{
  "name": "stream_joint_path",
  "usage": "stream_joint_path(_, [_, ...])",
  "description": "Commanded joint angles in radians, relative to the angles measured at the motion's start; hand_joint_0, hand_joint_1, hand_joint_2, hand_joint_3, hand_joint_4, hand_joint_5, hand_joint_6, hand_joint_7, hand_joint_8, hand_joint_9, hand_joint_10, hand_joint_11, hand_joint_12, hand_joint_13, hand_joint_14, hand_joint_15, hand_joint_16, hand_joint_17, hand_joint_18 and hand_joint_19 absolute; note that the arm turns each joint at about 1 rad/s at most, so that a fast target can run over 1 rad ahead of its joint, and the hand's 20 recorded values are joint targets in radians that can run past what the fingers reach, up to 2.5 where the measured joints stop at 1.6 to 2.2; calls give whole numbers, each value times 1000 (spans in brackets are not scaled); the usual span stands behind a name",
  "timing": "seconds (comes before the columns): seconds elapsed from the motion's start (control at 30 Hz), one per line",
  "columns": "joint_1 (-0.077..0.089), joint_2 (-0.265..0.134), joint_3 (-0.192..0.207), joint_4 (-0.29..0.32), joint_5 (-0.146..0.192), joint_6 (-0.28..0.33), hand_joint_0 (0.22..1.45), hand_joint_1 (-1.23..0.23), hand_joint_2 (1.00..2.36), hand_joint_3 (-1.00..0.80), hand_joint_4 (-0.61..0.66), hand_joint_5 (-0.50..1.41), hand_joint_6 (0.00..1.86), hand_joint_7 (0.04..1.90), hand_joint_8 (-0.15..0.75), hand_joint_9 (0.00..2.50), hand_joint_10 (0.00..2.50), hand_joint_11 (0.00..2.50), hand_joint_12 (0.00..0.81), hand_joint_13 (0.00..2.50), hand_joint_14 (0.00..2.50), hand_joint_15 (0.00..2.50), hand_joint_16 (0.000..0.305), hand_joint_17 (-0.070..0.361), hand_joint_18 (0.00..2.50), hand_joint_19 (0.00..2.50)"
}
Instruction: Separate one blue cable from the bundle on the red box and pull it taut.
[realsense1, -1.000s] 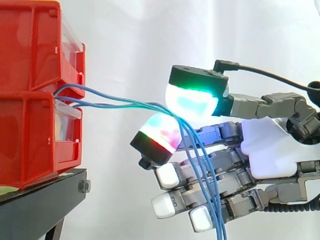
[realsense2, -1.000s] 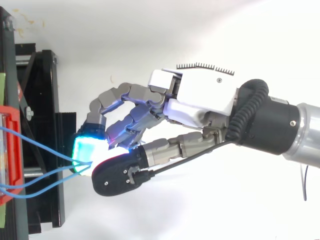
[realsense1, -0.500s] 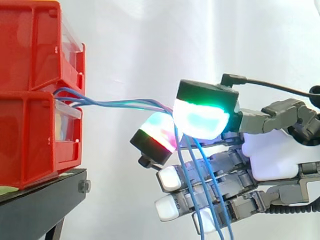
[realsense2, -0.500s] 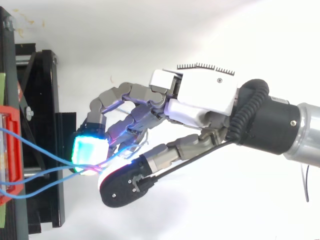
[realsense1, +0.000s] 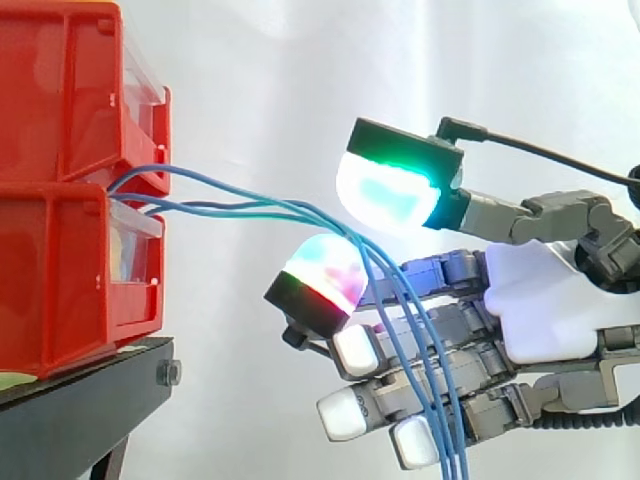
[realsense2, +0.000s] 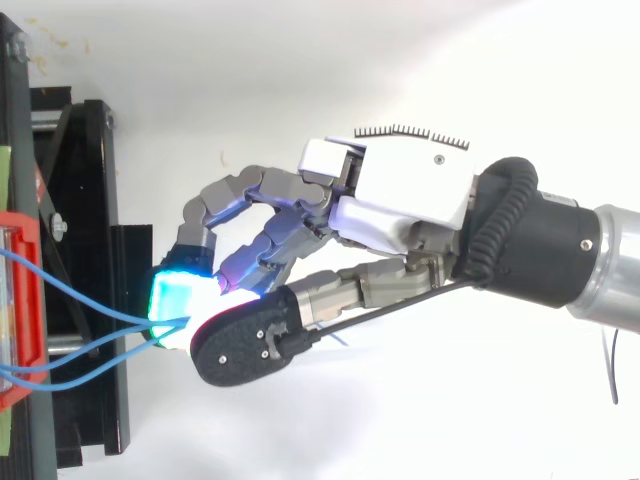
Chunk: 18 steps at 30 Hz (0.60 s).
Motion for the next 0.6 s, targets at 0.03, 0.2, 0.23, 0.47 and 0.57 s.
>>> stream_joint_path(0.03, [-1,0,0,0,0,0,493,-629,1000,-500,63,-178,887,973,326,952,12,635,352,846,13,430,45,102,859,530])
stream_joint_path(0.2, [-1,0,0,-2,-6,0,588,-671,1008,-355,23,-176,887,1007,311,950,14,654,333,843,13,435,41,92,833,556])
stream_joint_path(0.23, [-2,0,0,-3,-8,0,591,-694,1009,-307,30,-174,893,986,325,966,11,652,347,858,12,429,44,100,865,535])
stream_joint_path(0.47, [-2,1,0,-14,-14,2,620,-777,1011,-185,-40,-175,910,990,337,972,12,677,357,876,12,431,46,104,907,519])
stream_joint_path(0.57, [-1,0,0,-17,-12,2,692,-878,1015,-240,-122,-206,931,990,298,937,14,686,331,851,13,430,40,91,879,505])
